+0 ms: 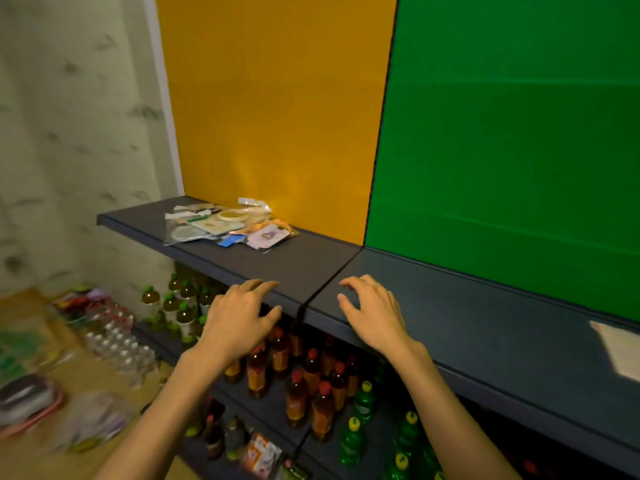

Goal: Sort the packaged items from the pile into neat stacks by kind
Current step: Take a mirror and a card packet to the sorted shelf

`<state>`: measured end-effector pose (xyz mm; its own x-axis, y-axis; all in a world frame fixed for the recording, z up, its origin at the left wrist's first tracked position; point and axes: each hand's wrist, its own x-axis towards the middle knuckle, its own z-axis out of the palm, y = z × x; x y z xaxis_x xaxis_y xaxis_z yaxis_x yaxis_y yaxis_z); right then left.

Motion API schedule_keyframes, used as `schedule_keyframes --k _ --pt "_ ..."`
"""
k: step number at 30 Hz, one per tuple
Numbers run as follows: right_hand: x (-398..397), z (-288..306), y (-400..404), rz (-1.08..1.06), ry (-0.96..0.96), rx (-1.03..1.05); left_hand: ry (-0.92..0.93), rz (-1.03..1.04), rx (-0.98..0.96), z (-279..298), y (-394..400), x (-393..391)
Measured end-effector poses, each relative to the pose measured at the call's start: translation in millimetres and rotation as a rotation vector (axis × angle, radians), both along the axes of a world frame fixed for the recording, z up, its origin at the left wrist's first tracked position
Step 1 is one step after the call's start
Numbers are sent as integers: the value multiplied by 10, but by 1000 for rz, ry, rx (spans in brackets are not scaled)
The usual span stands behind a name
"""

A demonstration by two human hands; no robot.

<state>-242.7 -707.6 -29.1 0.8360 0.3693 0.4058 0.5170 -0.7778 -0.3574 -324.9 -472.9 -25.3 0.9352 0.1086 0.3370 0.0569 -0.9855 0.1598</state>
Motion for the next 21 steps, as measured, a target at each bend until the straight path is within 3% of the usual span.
schedule_keyframes --k 11,21 --pt "475 -74 1495 36 22 -12 -3 53 4 -55 1512 317" --pt "1322 -78 2736 -58 33 45 18 1 36 123 2952 1254"
